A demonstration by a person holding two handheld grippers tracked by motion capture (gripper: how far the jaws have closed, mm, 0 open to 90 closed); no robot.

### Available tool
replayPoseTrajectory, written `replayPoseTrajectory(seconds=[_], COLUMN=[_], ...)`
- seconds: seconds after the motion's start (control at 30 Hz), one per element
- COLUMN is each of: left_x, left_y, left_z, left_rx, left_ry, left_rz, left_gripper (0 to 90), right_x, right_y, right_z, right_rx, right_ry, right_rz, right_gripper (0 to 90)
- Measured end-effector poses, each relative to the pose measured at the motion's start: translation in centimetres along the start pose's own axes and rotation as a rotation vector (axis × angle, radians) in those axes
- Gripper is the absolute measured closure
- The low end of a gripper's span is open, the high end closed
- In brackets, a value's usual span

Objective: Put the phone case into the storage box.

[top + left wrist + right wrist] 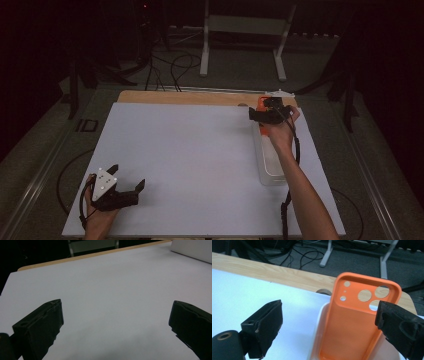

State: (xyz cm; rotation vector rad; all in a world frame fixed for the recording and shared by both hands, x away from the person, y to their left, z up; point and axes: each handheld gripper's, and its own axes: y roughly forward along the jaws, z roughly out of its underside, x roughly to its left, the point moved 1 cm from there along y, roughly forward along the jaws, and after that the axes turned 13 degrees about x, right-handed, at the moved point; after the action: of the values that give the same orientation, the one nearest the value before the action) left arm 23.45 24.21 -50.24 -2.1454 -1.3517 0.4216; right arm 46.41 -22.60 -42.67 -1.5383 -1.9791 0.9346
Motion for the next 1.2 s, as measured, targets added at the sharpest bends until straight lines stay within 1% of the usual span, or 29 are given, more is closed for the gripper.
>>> replayPoseTrajectory(seconds=[0.07, 0.1, 0.13, 0.17, 0.2, 0.23, 0.27, 0.3, 0.33, 0.37, 0.4, 0.53, 0.67, 0.7, 0.73, 0.8, 1.07, 1.13, 1.2], left_x=[0.0, 0.0, 0.0, 0.0, 0.0, 0.0, 0.0, 0.0, 0.0, 0.0, 0.0, -0.1, -0.1, -0.1, -0.1, -0.1, -0.1, -0.1, -0.1], left_y=[0.0, 0.0, 0.0, 0.0, 0.0, 0.0, 0.0, 0.0, 0.0, 0.0, 0.1, 0.1, 0.1, 0.1, 0.1, 0.1, 0.0, 0.1, 0.0], left_z=[0.0, 0.0, 0.0, 0.0, 0.0, 0.0, 0.0, 0.0, 0.0, 0.0, 0.0, 0.0, 0.0, 0.0, 0.0, 0.0, -0.1, -0.1, -0.1], left_rx=[0.000, -0.001, -0.001, 0.000, 0.000, 0.000, 0.000, 0.000, -0.001, 0.000, 0.001, 0.001, 0.001, 0.000, 0.001, 0.005, 0.000, 0.003, 0.002], left_ry=[0.000, 0.000, 0.000, 0.001, 0.001, 0.001, 0.001, 0.001, 0.000, 0.001, 0.000, 0.002, 0.001, 0.000, 0.001, 0.007, 0.002, 0.006, 0.005], left_rz=[0.000, 0.001, 0.001, 0.001, 0.001, 0.001, 0.001, 0.001, 0.002, 0.001, 0.001, 0.004, 0.005, 0.006, 0.007, 0.006, 0.007, 0.007, 0.008], left_gripper=[0.4, 0.4, 0.4, 0.4, 0.4, 0.4, 0.4, 0.4, 0.4, 0.4, 0.4, 0.4, 0.4, 0.4, 0.4, 0.4, 0.4, 0.4, 0.4], right_x=[0.2, 0.3, 0.3, 0.5, 0.5, 0.7, 0.7, 0.9, 0.9, 0.9, 1.0, 1.2, 1.5, 1.5, 1.6, 1.8, 2.1, 2.2, 2.3], right_y=[-0.3, -0.4, -0.4, -0.7, -0.7, -1.0, -1.0, -1.2, -1.3, -1.3, -1.5, -1.9, -2.4, -2.4, -2.6, -2.7, -3.3, -3.8, -3.9], right_z=[0.2, 0.3, 0.3, 0.4, 0.4, 0.6, 0.6, 0.8, 0.8, 0.8, 0.9, 1.0, 1.3, 1.3, 1.4, 1.6, 2.3, 2.5, 2.5], right_rx=[0.006, 0.009, 0.009, 0.004, 0.004, 0.000, 0.000, -0.002, -0.001, -0.001, -0.004, -0.009, -0.011, -0.011, -0.013, -0.008, -0.009, -0.021, -0.024], right_ry=[-0.023, -0.033, -0.033, -0.055, -0.055, -0.066, -0.066, -0.081, -0.083, -0.083, -0.097, -0.102, -0.132, -0.132, -0.146, -0.157, -0.177, -0.174, -0.174], right_rz=[-0.016, -0.016, -0.016, -0.024, -0.024, -0.036, -0.036, -0.050, -0.054, -0.054, -0.056, -0.068, -0.075, -0.075, -0.080, -0.077, -0.112, -0.147, -0.155], right_gripper=[7.9, 7.9, 7.9, 7.9, 7.9, 8.0, 8.0, 8.0, 8.0, 8.0, 8.0, 8.0, 8.0, 8.0, 8.0, 8.0, 8.0, 8.0, 8.0])
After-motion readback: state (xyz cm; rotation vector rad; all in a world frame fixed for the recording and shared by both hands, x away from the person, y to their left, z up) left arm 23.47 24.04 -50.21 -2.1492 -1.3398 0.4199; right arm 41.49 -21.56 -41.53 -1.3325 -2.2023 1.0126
